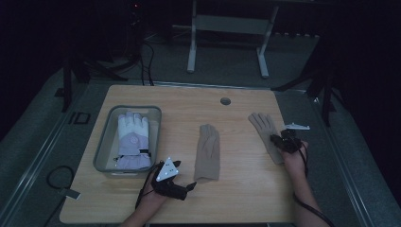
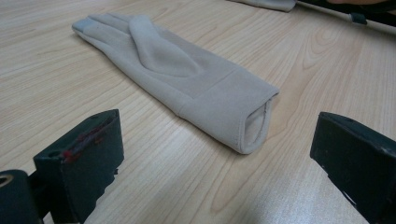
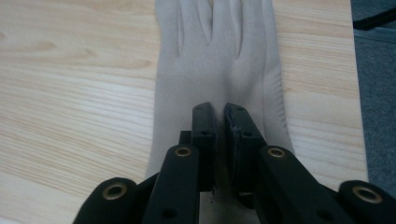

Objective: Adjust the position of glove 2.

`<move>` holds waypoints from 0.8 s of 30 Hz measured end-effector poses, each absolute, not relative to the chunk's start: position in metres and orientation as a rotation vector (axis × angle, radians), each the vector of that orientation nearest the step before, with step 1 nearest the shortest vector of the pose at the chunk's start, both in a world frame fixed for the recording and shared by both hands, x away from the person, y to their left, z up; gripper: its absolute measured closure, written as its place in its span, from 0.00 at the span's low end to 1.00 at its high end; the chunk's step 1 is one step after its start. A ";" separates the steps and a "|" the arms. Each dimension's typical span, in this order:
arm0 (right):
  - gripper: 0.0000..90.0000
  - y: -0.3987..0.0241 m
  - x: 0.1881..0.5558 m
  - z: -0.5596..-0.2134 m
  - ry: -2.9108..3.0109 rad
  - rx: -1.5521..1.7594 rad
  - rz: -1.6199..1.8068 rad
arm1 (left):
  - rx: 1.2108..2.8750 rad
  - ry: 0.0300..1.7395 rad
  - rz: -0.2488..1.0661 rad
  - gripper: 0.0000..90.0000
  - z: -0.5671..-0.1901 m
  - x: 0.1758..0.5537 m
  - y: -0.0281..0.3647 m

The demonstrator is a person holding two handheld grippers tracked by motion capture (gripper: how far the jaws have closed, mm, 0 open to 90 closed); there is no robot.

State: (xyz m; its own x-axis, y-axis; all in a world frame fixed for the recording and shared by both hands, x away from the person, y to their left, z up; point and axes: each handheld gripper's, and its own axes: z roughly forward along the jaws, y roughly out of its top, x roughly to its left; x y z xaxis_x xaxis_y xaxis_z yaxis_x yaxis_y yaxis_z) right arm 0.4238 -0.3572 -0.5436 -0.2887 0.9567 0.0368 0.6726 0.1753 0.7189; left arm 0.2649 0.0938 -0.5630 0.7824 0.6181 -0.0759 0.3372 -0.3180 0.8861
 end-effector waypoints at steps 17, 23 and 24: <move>0.93 -0.292 0.364 -0.491 1.782 1.596 0.970 | 1.925 0.718 0.342 0.03 -0.563 0.264 0.094; 0.93 -0.279 0.344 -0.507 1.734 1.683 0.931 | 1.925 0.718 0.346 0.03 -0.563 0.263 0.094; 0.93 -0.276 0.341 -0.511 1.742 1.691 0.921 | 1.925 0.718 0.346 0.03 -0.563 0.263 0.094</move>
